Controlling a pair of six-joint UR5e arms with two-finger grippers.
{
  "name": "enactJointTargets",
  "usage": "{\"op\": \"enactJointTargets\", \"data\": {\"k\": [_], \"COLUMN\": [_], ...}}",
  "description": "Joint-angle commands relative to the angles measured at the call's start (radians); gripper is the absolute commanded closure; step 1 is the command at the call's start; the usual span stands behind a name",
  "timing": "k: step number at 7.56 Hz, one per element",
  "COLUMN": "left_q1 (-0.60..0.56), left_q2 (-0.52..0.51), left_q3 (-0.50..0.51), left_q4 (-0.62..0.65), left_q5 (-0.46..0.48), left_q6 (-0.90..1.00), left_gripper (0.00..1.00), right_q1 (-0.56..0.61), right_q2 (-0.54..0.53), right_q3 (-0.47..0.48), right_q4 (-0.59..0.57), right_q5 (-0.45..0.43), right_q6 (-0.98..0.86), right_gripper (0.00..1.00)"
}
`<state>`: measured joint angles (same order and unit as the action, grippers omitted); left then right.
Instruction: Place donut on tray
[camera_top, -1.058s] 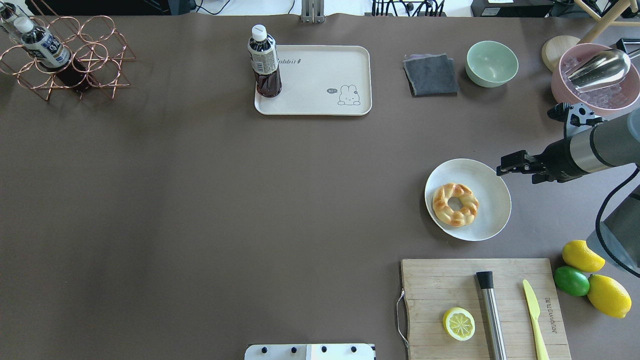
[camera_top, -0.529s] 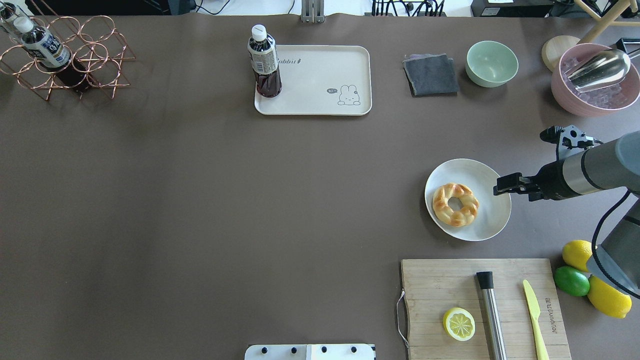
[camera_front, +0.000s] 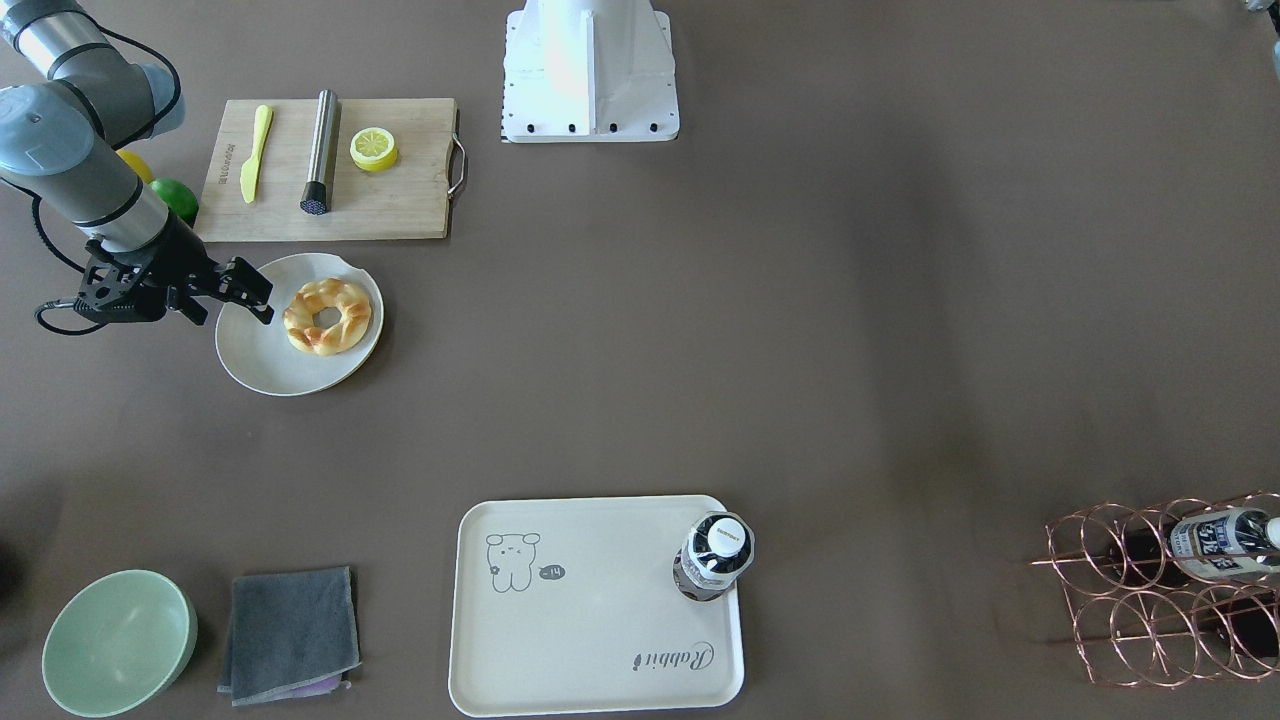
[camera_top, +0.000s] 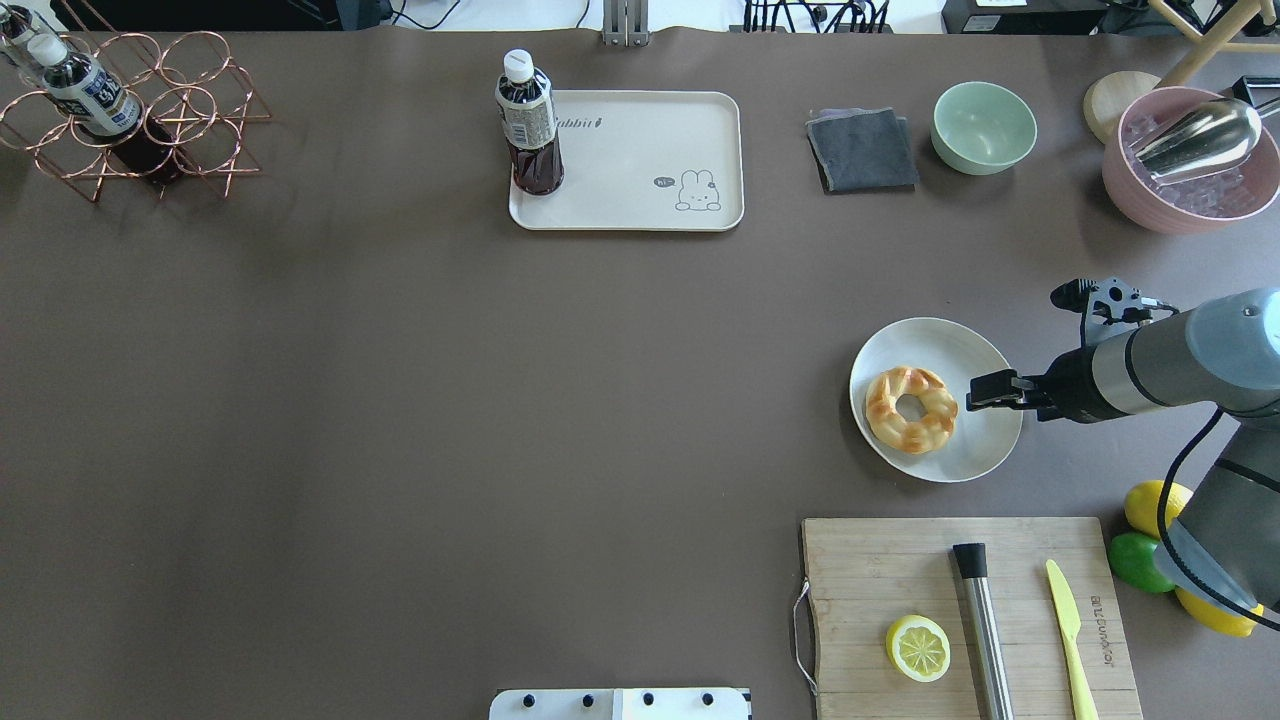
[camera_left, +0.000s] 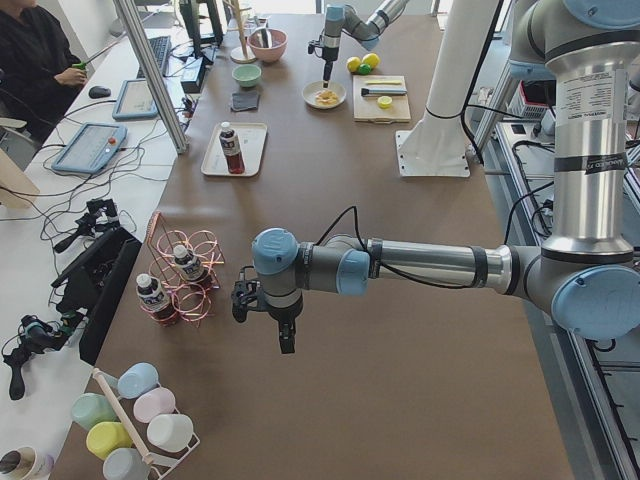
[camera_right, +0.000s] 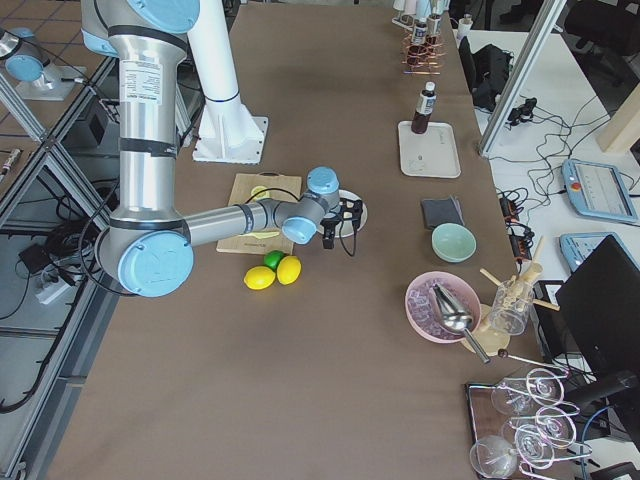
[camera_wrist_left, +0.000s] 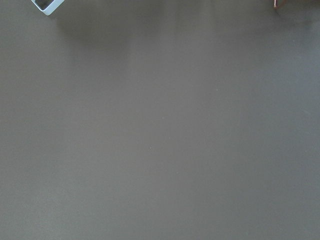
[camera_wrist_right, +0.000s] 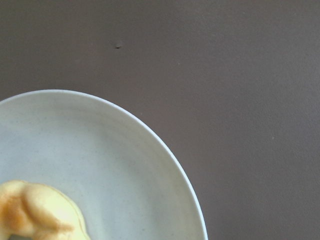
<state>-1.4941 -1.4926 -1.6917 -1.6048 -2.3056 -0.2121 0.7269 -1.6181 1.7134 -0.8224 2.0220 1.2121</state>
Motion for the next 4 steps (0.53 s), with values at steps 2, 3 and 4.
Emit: {"op": "enactJointTargets", "data": {"k": [2,3,4], "left_q1": [0.000,0.000,0.000], "left_q2": [0.002,0.002,0.002], "left_q3": [0.001,0.001,0.006], "left_q4": [0.000,0.000,0.000], "left_q5": [0.000,0.000,0.000], "left_q6": [0.000,0.000,0.000], "left_gripper": [0.02,0.02,0.02], "right_q1": [-0.004,-0.003,-0.001], "right_q2": [-0.011,-0.013,-0.013], "right_q3": [-0.003,-0.001,0.009], "right_q4": [0.002,0.002,0.002], "right_q5": [-0.005,-0.026,-0.025], "right_q6": [0.000,-0.006,0.003], "right_gripper": [0.99,1.00,1.00]}}
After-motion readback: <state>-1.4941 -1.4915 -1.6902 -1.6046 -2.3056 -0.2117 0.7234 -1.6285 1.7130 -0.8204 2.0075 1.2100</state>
